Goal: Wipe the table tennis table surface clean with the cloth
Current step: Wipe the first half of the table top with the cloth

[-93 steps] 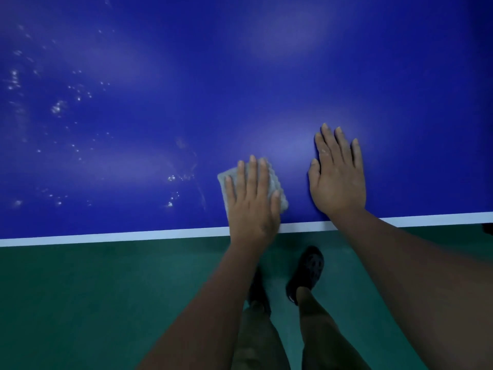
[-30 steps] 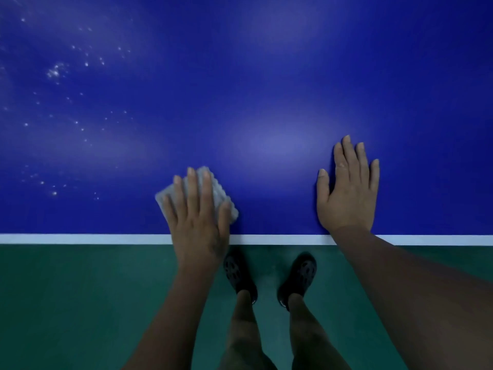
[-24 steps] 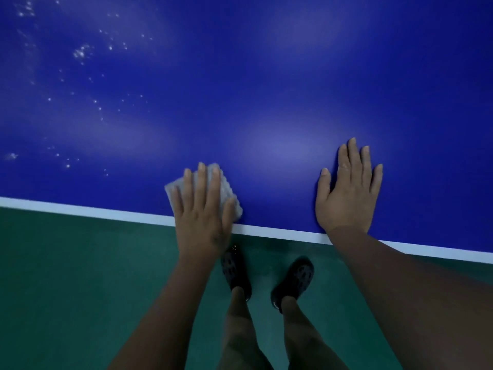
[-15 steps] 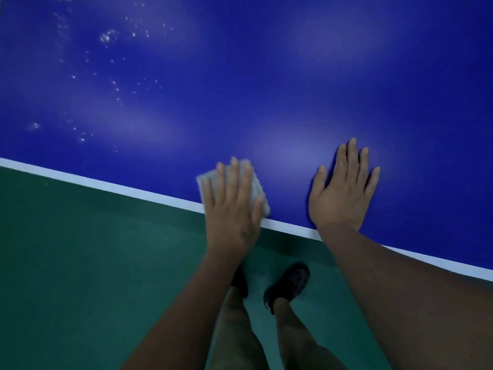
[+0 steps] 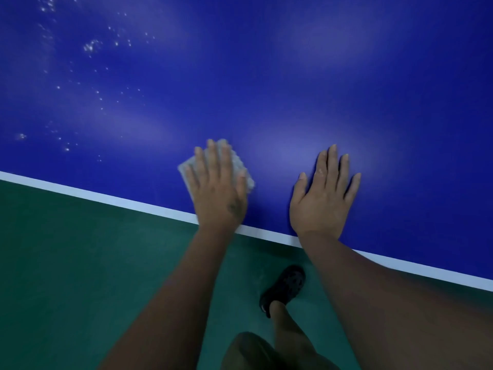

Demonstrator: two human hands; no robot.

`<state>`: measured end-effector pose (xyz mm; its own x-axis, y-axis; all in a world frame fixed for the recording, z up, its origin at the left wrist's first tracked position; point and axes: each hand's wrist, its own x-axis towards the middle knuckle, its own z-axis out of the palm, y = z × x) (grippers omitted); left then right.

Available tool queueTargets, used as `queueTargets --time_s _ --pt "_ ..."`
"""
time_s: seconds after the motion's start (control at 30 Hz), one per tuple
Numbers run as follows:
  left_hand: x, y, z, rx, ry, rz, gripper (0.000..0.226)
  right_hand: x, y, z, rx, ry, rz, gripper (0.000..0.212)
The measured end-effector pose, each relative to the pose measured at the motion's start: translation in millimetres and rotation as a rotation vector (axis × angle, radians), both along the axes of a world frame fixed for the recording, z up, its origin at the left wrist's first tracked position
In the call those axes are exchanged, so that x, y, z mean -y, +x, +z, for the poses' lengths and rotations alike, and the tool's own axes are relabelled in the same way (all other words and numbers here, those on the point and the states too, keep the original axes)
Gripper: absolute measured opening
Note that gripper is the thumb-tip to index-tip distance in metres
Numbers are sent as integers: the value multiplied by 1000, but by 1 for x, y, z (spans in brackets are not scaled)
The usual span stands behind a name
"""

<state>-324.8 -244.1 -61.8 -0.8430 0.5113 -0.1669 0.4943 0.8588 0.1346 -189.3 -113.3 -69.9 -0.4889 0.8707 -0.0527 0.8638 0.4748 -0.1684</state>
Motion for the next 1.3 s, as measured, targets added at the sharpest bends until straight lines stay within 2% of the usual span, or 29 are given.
queueTargets --time_s 0.13,0.2,0.27,0.4,0.5,0.73,0.83,0.9,0.97,1.1,1.2,1.3 --pt "1 60 6 15 2 -254 67 -1 0 1 2 -14 1 65" --pt "19 55 4 21 5 -319 66 -1 0 1 -5 -17 4 66" --pt "40 22 -1 20 -8 -225 65 -1 0 1 3 -17 1 66" --pt "78 -53 -3 10 -10 169 66 -2 0 0 -5 -28 10 66" --pt "64 -49 -3 -43 -24 257 67 -2 1 0 -9 -24 4 66" --pt "-17 57 3 4 34 -157 66 -3 0 0 18 -37 8 67" --pt "-31 51 5 -6 79 -367 61 -5 -1 0 -3 -48 11 66" --pt "-16 36 7 -3 40 -587 62 -5 1 0 -6 -46 12 66" --pt "13 17 9 12 16 -694 62 -4 2 1 -17 -50 21 67" --pt "26 -54 -1 -22 28 -487 60 -4 2 0 -30 -42 11 66" --pt "-30 -95 -7 -61 59 -273 59 -3 1 1 -12 -34 12 66" --pt "-80 -87 -9 -40 111 -248 59 -4 -1 0 11 -31 7 66"
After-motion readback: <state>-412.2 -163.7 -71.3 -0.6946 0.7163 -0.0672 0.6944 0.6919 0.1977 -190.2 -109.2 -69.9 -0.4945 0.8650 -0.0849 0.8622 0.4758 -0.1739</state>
